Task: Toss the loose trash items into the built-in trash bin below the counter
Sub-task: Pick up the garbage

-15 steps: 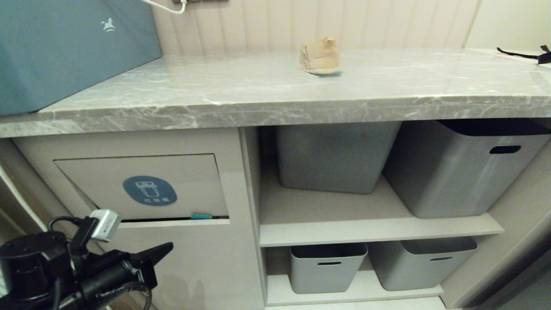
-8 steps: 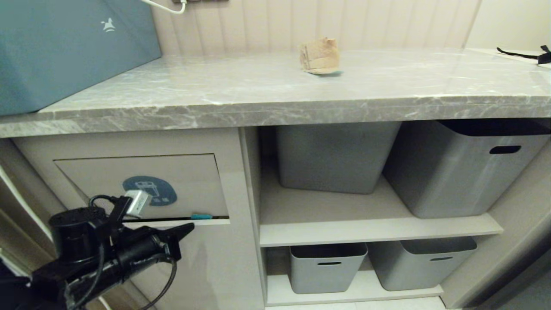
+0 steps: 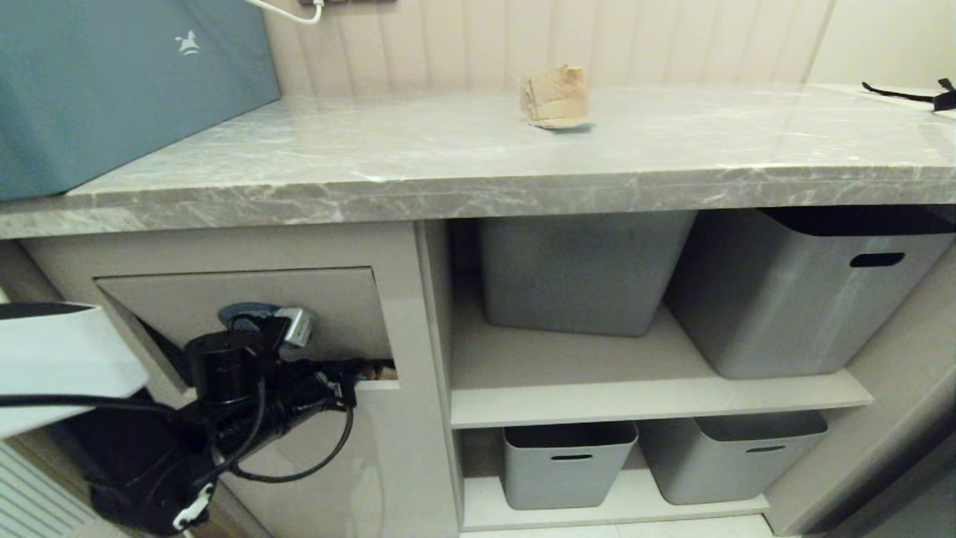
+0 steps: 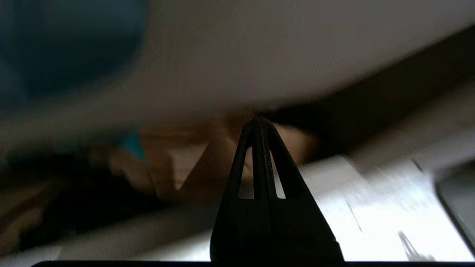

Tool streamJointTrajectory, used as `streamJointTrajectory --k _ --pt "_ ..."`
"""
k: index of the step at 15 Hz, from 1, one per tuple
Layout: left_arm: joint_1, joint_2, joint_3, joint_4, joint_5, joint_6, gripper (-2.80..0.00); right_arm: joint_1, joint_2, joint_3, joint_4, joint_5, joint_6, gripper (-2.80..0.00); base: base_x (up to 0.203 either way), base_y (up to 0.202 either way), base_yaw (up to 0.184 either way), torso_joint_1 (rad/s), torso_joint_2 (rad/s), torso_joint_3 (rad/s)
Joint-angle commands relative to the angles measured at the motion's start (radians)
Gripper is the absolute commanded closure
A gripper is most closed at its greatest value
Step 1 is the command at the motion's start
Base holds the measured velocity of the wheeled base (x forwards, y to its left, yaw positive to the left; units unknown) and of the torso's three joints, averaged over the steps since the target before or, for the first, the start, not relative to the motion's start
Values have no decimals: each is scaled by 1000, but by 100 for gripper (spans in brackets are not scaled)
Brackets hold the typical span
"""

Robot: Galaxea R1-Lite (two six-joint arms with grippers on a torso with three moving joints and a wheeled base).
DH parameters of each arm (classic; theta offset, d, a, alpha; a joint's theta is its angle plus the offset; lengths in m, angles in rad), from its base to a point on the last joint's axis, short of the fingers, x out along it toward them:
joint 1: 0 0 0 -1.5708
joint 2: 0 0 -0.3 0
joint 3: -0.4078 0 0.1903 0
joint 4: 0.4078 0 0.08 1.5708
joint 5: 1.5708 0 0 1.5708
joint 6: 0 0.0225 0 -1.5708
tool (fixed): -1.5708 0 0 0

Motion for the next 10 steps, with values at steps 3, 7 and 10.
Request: streamJointTrajectory --k 3,7,10 --pt "5 105 -110 -5 20 -2 0 0 -2 0 0 0 0 0 0 0 0 0 0 0" --pt "6 109 -151 -5 27 -4 0 0 -2 0 0 0 0 0 0 0 0 0 0 0" --pt "9 78 -127 -5 45 -8 0 0 -2 0 -1 0 0 0 0 0 0 0 0 0"
